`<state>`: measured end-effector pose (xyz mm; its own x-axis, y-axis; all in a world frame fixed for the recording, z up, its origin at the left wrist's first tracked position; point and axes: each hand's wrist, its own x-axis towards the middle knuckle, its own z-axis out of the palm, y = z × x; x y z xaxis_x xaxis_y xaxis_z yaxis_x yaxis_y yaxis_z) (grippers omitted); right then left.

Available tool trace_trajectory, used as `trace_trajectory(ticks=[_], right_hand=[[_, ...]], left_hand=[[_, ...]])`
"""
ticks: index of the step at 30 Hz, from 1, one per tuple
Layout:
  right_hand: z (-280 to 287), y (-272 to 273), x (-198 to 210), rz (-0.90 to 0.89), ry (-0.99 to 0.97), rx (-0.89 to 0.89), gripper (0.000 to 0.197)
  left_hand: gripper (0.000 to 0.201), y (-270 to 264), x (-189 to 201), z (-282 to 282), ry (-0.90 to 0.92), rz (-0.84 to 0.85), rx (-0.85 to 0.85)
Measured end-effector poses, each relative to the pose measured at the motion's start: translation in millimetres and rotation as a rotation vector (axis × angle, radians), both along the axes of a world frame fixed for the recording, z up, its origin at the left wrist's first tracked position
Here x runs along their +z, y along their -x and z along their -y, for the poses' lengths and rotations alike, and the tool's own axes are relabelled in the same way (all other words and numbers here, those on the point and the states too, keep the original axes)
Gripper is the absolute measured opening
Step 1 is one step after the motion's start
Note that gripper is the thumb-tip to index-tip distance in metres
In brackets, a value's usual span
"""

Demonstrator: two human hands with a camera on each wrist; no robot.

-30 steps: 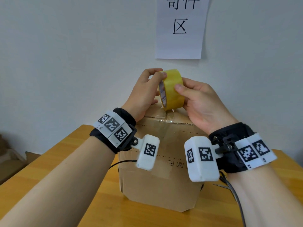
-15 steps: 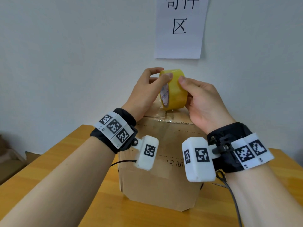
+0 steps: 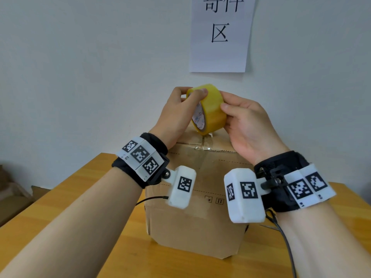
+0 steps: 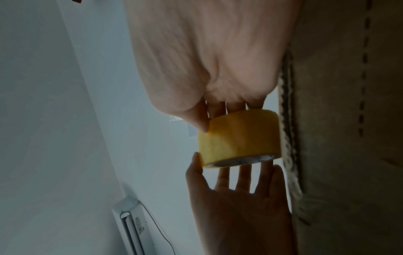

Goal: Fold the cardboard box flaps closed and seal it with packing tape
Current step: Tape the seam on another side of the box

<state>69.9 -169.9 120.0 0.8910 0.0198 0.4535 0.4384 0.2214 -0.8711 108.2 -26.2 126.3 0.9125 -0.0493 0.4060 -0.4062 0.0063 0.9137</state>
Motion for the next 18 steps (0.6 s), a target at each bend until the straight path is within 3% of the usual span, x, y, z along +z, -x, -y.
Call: trace_trajectory(ticks=[4, 8, 18], right_hand=[[0.3, -0.2, 0.4, -0.001, -0.038, -0.099, 0.043], [-2.8, -2.0, -0.3, -0.025, -0.042, -0.189, 0.02], [-1.2, 2.0, 1.9, -0.041, -0.055, -0.135, 0.037]], left_hand=[[0.043, -1.6, -0.9, -1.0, -0.01, 0.006, 0.021], [0.041, -3.1, -2.8, -1.6, -0.013, 0.028, 0.044], [0.047, -6.3, -3.9, -2.1, -0.039, 0.033, 0.057]])
